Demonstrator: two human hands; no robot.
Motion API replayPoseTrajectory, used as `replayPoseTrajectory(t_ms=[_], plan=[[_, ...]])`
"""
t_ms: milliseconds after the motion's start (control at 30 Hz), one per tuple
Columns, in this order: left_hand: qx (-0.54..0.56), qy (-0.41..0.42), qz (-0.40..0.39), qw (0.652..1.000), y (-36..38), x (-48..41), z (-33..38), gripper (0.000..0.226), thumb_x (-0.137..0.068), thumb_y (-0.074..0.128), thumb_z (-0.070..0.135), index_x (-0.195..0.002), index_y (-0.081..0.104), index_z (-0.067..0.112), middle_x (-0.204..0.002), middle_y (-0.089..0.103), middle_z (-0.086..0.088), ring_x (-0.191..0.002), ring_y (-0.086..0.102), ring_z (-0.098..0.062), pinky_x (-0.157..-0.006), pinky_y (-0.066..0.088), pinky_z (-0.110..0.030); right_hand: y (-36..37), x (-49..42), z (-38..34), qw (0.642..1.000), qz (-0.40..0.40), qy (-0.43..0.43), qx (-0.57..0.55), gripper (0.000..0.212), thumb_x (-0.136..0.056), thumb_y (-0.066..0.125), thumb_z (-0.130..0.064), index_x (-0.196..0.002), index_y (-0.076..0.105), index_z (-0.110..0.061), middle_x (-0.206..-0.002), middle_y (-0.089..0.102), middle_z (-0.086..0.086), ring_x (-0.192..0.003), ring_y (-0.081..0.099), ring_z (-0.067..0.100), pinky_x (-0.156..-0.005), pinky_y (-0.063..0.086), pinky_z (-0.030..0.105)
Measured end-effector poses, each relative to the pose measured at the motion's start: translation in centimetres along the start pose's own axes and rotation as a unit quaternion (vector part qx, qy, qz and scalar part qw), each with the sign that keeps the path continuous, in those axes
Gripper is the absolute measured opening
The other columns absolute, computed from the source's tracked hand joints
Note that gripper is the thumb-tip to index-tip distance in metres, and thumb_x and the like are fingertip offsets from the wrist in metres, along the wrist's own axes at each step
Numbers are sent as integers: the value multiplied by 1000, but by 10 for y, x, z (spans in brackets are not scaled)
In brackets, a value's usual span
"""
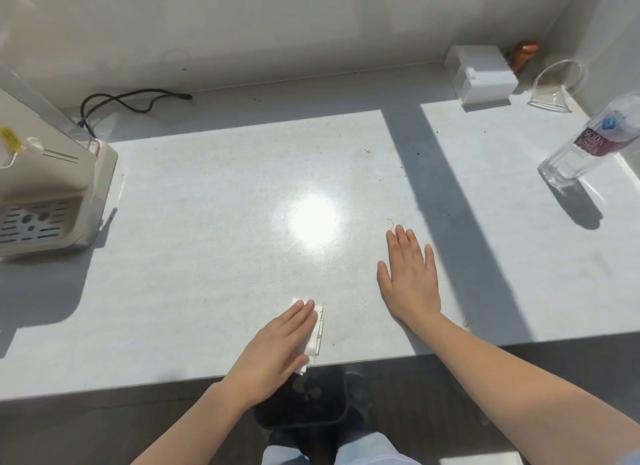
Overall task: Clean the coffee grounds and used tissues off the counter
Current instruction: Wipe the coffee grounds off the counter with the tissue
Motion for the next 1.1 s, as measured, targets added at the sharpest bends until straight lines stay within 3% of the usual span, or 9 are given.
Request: replayPoseTrajectory(t_ms=[167, 233, 300, 467, 600, 733, 867, 1100], plan=[[-32, -20, 1, 999, 7, 4, 8, 65, -99, 35, 42, -150, -4, 30, -156, -16, 15, -143, -22, -3, -115, -17, -31, 0, 1, -1, 1000, -1, 1, -3, 60, -98, 29, -36, -153, 15, -16, -162, 12, 2, -150, 7, 18, -122, 3, 45], [-50, -29, 22, 998, 10, 8, 13, 67, -98, 42, 40, -152, 6, 26, -159, -5, 10, -147, -8, -11, -118, -6, -43, 0, -1, 0, 1000, 1, 1, -2, 60, -98, 29, -36, -153, 15, -17, -162, 12, 2, -150, 7, 18, -122, 3, 45], [-92, -41, 45, 994, 13, 11, 23, 69, -91, 58, 38, -149, 26, 19, -158, 18, 3, -145, 18, -19, -117, 17, -50, 0, -1, 0, 1000, 3, 0, -2, 60, -98, 30, -36, -153, 15, -17, -162, 13, 2, -150, 7, 18, -121, 4, 45], [-80, -64, 128, 987, 23, 12, 43, 70, -78, 75, 23, -140, 45, 14, -149, 42, -1, -137, 38, -22, -110, 20, -44, 0, -1, -1, 1000, 10, -1, -8, 60, -97, 33, -35, -152, 18, -16, -162, 16, 3, -150, 10, 19, -121, 5, 45], [-60, -44, 164, 984, 21, 14, 45, 74, -60, 89, 14, -128, 60, 17, -136, 57, 3, -127, 52, -17, -108, 35, -41, 0, -1, 0, 1000, 11, -2, -7, 60, -97, 31, -35, -152, 18, -17, -162, 16, 2, -150, 10, 18, -121, 4, 44], [-25, -15, 231, 972, 18, 17, 44, 61, -58, 89, 9, -114, 70, 19, -123, 66, 6, -116, 62, -15, -99, 38, -31, 0, 0, 0, 1000, 10, -4, -12, 60, -97, 31, -35, -152, 19, -16, -162, 16, 2, -150, 9, 19, -121, 4, 44], [23, -16, 258, 966, 17, 25, 42, 51, -55, 90, 5, -100, 76, 23, -108, 72, 11, -101, 69, -10, -83, 54, -22, 1, -1, 1, 1000, 6, -6, -16, 59, -98, 31, -35, -153, 18, -16, -162, 15, 3, -150, 8, 19, -121, 4, 44], [41, -68, 251, 965, 3, 31, 40, 43, -54, 90, 7, -88, 76, 29, -78, 74, 18, -67, 68, -6, -73, 46, -17, -2, 1, 0, 1000, 5, -8, -20, 59, -98, 31, -34, -153, 17, -15, -162, 14, 3, -150, 8, 19, -121, 3, 45]])
Point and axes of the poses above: each hand's wrist, its own x-axis away from the middle knuckle, its own y-axis out of the palm, z = x × y, the point moved 5 cm from there along -x, towards the middle knuckle
